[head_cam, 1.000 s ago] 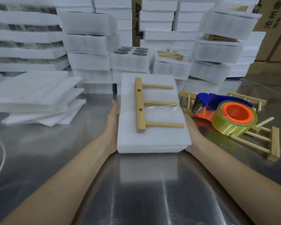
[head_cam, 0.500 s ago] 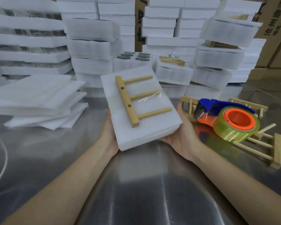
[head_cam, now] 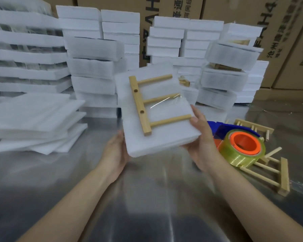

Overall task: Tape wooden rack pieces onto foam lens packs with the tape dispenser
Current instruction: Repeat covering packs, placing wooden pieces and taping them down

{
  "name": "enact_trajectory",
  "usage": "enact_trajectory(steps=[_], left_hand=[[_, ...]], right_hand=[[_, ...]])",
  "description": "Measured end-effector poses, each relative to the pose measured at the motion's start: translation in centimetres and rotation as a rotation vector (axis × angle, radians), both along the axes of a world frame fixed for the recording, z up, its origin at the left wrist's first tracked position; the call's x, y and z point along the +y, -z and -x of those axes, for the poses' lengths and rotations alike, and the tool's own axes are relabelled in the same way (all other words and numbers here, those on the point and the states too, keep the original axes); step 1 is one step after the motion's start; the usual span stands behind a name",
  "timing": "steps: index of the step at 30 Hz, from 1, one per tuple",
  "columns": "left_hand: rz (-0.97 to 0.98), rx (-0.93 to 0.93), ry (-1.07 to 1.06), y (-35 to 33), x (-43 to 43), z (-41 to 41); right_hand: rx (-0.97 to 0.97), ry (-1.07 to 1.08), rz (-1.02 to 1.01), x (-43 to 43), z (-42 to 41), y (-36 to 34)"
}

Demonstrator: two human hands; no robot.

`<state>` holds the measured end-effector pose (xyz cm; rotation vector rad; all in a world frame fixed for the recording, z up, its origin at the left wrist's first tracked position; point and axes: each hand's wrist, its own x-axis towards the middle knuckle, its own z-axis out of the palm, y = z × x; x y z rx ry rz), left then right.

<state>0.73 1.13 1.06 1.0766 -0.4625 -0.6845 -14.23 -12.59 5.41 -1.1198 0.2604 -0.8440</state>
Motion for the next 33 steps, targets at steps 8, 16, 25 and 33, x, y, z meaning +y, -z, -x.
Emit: enact_trajectory(steps=[8, 16, 25, 33], left_hand=[[-0.022, -0.213, -0.021, 1.8, -1.4, -0.6], [-0.005, -0.35, -0.076, 2.0, -1.9, 0.1], [-0.006, -0.439, -0.038, 2.3, -1.9, 0.3], [-0.027, -0.469, -0.022, 2.3, -1.9, 0.3]], right_hand=[[-0.045, 0.282, -0.158, -8.5, -5.5, -8.3], [-0.028, 0.23, -0.206, -15.5, -10.2, -10.8], [0.222, 0.618, -0.211, -14.5, -12.6, -8.2], [-0.046, 0.49, -0.353, -12.9, -13.1, -8.4]])
